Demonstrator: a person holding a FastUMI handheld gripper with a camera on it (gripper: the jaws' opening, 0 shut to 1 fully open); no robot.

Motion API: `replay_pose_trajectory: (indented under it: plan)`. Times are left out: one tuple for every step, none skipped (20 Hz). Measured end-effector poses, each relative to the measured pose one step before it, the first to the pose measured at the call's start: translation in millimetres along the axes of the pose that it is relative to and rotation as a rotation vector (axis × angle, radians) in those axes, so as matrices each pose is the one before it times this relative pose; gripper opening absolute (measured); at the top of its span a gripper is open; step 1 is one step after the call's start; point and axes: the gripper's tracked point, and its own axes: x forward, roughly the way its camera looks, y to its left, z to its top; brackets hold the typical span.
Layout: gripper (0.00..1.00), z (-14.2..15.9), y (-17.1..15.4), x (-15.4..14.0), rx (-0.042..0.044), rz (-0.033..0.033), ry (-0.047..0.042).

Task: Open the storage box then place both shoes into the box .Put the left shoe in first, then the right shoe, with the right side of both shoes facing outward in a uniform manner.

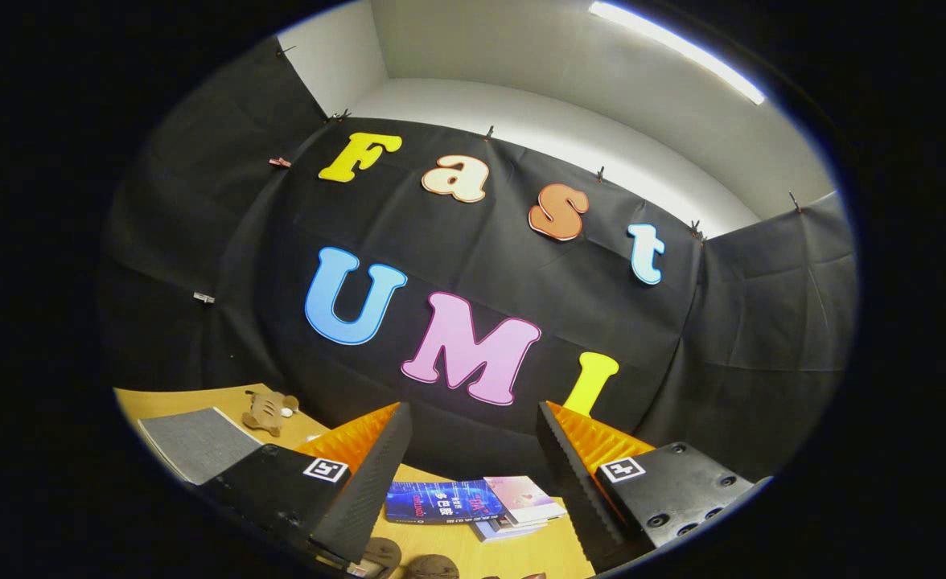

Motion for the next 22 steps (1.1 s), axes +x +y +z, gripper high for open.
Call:
replay_pose_trajectory:
  plan:
    - [0.97, -1.56, 1.03, -0.70, 0.00849, 0.00206, 0.00296]
    - [0.97, -1.23, 1.20, -0.42, 0.00243, -0.00105, -0.00167]
    - [0.97, -1.73, 0.84, -0.38, -0.00300, -0.00002, 0.00190]
    - [0.97, -3.00, 2.12, -0.14, -0.00554, 0.00501, 0.00674]
    - [0.97, -2.80, 2.59, -0.30, -0.00756, 0.00597, 0.00516]
    - [0.97, -0.39, 2.13, 0.50, -0.00673, 0.00620, -0.00013]
    - [0.97, 0.69, 1.18, 1.78, -0.00315, 0.00525, -0.00227]
    - [0.97, -0.87, 2.54, 1.61, 0.00208, 0.00794, -0.00190]
    - [0.97, -1.73, 4.58, 2.58, 0.01351, 0.01435, 0.00240]
    - [0.97, -2.59, 8.70, 1.41, 0.02947, 0.03233, 0.00318]
    - [0.97, -3.21, 14.72, 2.35, 0.04932, 0.05332, 0.00881]
    - [0.97, -6.24, 15.36, 1.89, 0.06441, 0.06110, 0.01873]
    - [0.97, -7.69, 14.55, 2.14, 0.06752, 0.06456, 0.01863]
    - [0.97, -10.23, 14.73, 2.11, 0.06237, 0.06944, 0.02973]
    - [0.97, -12.28, 14.95, 2.37, 0.05778, 0.07290, 0.03612]
    - [0.97, -14.93, 14.36, 3.16, 0.05695, 0.07557, 0.04387]
    - [0.97, -17.09, 12.33, 4.62, 0.06405, 0.07000, 0.04578]
    - [0.98, -14.98, 10.92, 5.79, 0.07754, 0.07036, 0.04307]
    - [0.97, -13.23, 10.43, 2.00, 0.08645, 0.06266, 0.03533]
    - [0.98, -9.46, 5.10, 4.58, 0.07957, 0.04855, 0.02329]
    - [0.95, -11.44, -1.25, 7.27, 0.05785, 0.03098, 0.02222]
    - [0.93, -10.20, -5.07, 4.49, 0.04096, 0.02667, 0.02711]
